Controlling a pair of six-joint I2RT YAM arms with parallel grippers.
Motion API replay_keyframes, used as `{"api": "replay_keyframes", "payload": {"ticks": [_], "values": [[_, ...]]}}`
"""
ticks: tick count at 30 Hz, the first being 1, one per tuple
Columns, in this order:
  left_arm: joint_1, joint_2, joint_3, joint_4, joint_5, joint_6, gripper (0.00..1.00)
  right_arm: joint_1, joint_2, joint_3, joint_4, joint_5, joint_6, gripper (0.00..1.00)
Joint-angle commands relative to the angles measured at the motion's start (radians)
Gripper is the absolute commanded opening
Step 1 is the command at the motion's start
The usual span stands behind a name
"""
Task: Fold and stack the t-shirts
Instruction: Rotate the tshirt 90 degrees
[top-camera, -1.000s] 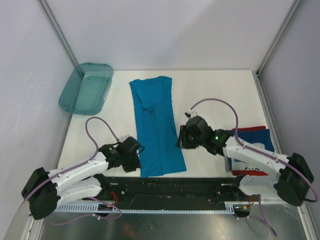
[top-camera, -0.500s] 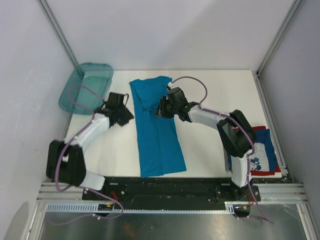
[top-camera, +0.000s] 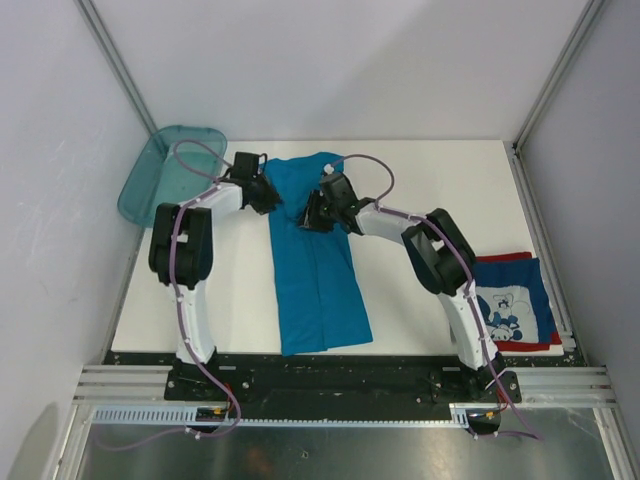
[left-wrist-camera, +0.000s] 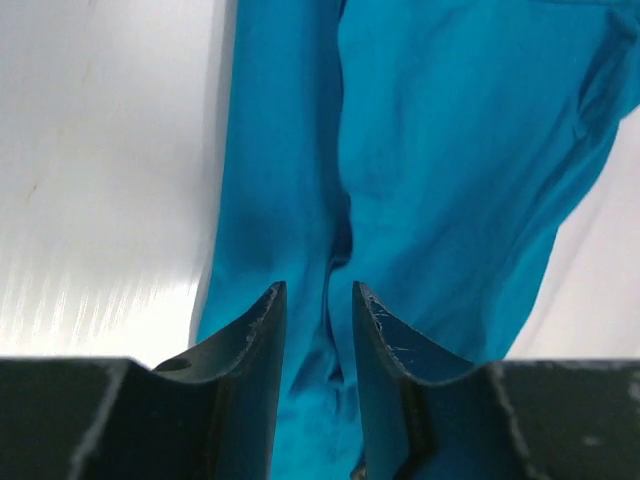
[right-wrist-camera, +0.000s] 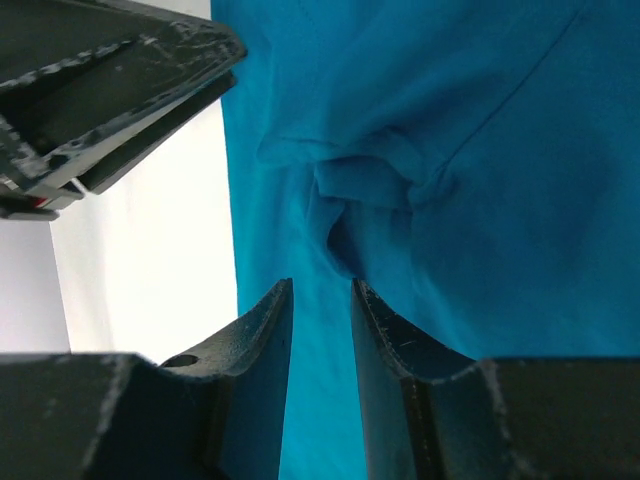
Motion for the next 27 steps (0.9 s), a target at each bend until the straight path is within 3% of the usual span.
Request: {"api": "replay_keyframes", "payload": {"ticks": [1,18,22,27], "values": [[0.036,0.080,0.097,0.038,0.059,0.026,0.36,-0.007,0.035,0.086,-0.013,0.003,0.018,0.34],[0.058,0.155,0.120,0.036,0.080,0.026,0.36,0.004,0.150,0.231,-0.085,0.032,0.046,0.31],[0.063,0.159,0.123,0.036,0.088,0.028,0.35,0.005,0.143,0.231,-0.085,0.046,0.050,0.22],[0.068,0.160,0.125,0.036,0.091,0.033,0.35,0.003,0.126,0.230,-0.096,0.062,0.045,0.02]]}}
